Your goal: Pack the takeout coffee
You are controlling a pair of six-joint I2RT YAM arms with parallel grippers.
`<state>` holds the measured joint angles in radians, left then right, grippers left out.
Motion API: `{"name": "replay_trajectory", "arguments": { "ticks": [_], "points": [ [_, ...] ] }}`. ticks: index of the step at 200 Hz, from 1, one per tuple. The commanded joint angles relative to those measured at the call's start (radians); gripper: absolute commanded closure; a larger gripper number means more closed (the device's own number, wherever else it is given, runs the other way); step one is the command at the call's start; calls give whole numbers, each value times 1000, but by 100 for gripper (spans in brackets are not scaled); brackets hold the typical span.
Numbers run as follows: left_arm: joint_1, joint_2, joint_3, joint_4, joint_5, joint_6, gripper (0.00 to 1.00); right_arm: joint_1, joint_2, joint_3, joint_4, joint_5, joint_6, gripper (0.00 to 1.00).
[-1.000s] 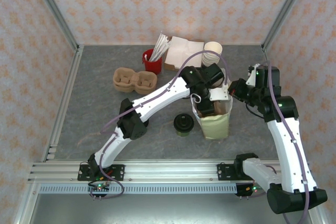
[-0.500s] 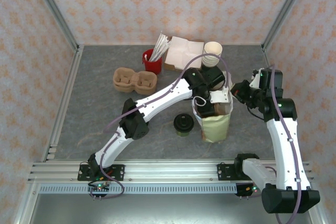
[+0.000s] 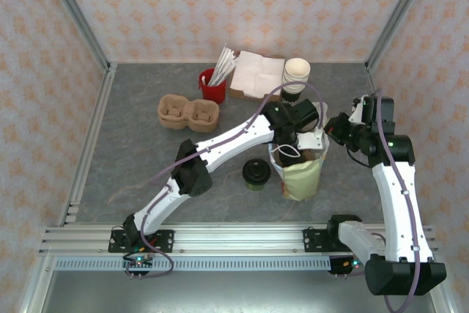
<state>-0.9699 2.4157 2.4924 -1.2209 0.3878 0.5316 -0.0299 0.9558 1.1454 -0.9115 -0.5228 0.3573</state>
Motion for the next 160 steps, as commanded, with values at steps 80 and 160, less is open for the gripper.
{"name": "replay_trajectory", "arguments": {
  "ticks": [80, 160],
  "points": [
    [-20, 58, -27, 76, 45, -44, 52, -5, -23, 2, -60, 44, -44, 100],
    [-21, 87, -45, 64, 47, -29, 51, -5, -17, 7, -57, 56, -46, 100]
  ]
}}
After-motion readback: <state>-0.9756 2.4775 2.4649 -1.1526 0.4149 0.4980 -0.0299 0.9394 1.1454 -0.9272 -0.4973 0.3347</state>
